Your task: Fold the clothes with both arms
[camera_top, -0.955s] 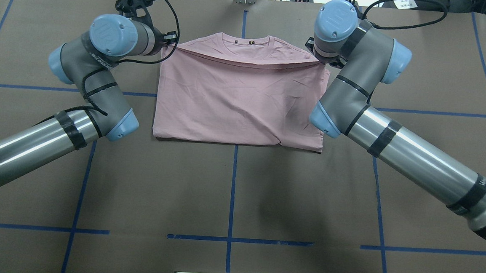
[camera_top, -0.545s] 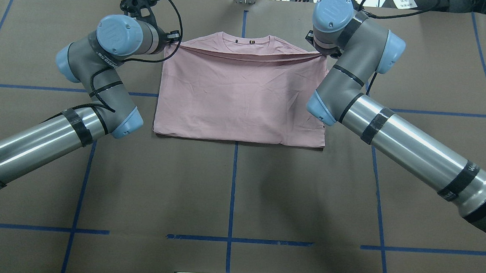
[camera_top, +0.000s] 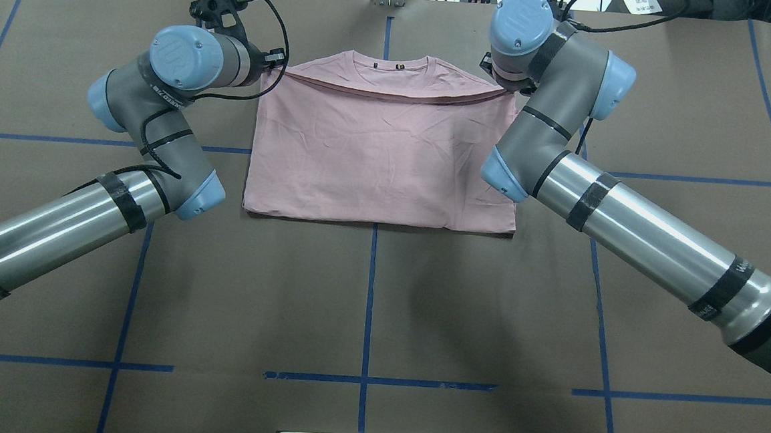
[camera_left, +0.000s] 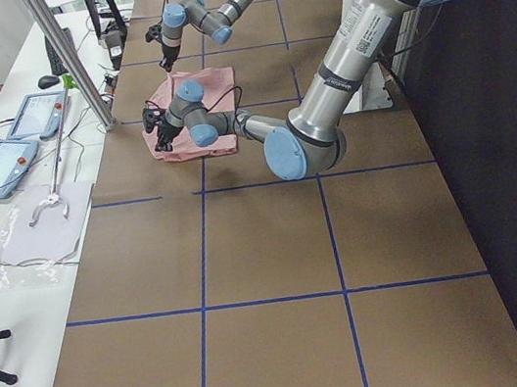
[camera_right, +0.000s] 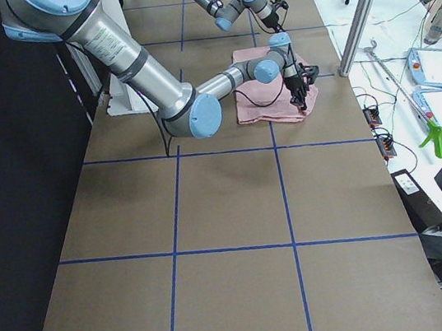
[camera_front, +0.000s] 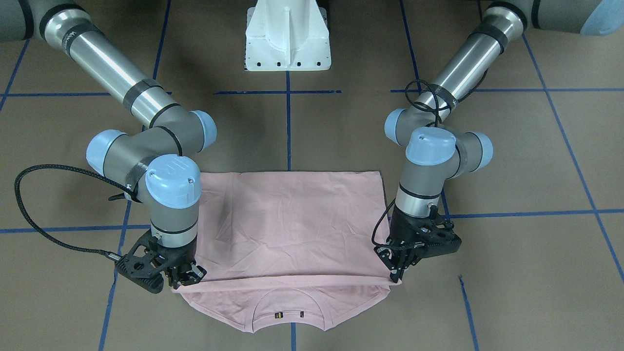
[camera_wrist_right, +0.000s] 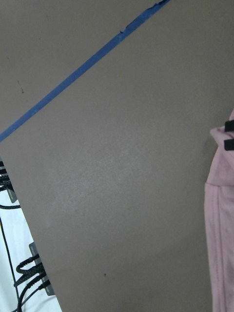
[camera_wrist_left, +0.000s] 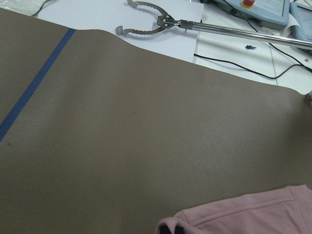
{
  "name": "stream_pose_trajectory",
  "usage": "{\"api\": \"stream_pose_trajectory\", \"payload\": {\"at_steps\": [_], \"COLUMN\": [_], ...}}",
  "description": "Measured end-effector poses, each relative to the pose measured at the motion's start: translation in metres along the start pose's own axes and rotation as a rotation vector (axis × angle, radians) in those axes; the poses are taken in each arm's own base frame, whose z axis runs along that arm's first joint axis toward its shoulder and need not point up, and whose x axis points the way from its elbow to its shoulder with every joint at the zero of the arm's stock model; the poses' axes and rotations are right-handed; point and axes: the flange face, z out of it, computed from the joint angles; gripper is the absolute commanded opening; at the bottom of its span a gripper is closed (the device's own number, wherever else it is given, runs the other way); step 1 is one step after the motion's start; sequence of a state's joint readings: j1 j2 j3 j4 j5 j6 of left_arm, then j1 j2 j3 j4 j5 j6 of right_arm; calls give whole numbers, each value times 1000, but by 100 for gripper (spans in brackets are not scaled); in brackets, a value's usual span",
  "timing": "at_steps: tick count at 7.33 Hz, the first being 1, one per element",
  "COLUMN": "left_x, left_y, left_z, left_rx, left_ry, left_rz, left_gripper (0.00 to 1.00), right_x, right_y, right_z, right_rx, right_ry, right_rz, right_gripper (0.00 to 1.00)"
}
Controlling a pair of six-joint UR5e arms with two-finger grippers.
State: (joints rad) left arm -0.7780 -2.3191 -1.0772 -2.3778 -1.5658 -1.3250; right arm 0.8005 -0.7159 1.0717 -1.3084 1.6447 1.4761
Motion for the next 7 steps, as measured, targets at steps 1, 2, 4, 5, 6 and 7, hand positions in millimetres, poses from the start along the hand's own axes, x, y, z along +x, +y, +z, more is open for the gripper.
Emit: {"api": "stream_pose_trajectory", "payload": {"at_steps": [1,2,4,5,6,7], "left_x": [-1,-5,-33,-52,-72,-91], "left_y": [-5,-23,-72,-79,-75,-68], "left_z": [-2,-9,-36,-46,-56,-65], "left_rx": [2,-19,-178,-222,-236,-236], "left_ry": [6,29,124,165,198,230], "left_rz": [10,26,11,-36,-77,-75], "left_gripper": [100,100,100,100,100,100], "right_x": [-1,0,32,62,88,111], "right_y": [2,1,15,40,65,91], "right_z": [-4,-14,-41,-54,-68,-79], "right_rx": [-2,-5,-53,-84,-113,-144], "right_ry": [-9,-34,-112,-149,-176,-193], "right_rz": [-20,-52,-81,-83,-63,-23], "right_gripper": [100,100,100,100,100,99]}}
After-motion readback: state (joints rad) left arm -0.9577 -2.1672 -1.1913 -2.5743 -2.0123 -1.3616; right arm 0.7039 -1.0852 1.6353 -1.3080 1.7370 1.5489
